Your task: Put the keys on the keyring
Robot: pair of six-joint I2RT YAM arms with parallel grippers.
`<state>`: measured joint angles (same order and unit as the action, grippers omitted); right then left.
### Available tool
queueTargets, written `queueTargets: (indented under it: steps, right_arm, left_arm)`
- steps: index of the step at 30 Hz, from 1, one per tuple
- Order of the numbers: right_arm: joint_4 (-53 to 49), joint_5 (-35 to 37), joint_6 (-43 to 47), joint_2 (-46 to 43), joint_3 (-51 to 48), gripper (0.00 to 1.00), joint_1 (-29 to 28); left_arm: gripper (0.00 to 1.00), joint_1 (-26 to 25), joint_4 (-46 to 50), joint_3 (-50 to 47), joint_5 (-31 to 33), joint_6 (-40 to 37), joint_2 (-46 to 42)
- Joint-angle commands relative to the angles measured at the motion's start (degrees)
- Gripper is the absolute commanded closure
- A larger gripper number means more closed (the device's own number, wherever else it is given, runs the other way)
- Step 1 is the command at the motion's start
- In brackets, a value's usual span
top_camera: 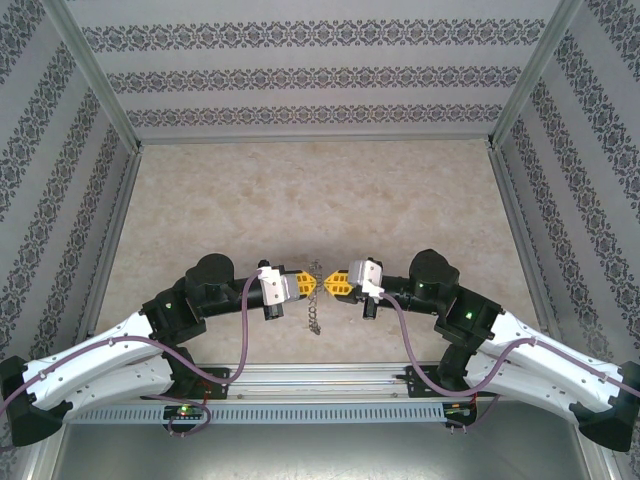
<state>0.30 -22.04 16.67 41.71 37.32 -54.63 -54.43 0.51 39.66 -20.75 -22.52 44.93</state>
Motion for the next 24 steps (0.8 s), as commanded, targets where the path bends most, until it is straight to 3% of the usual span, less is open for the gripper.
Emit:
queueTargets:
  steps: [1, 24]
  right_arm:
    - [1.9, 0.5, 0.7, -1.0, -0.3, 1.0, -0.5]
    - [2.3, -0.3, 0.3, -0.7, -0.8, 1.0, -0.7]
  left_arm:
    - [1.0, -0.6, -1.9, 0.2, -0.9, -0.1, -1.1]
    - [1.0, -0.7, -2.2, 0.4, -1.4, 0.1, -0.6]
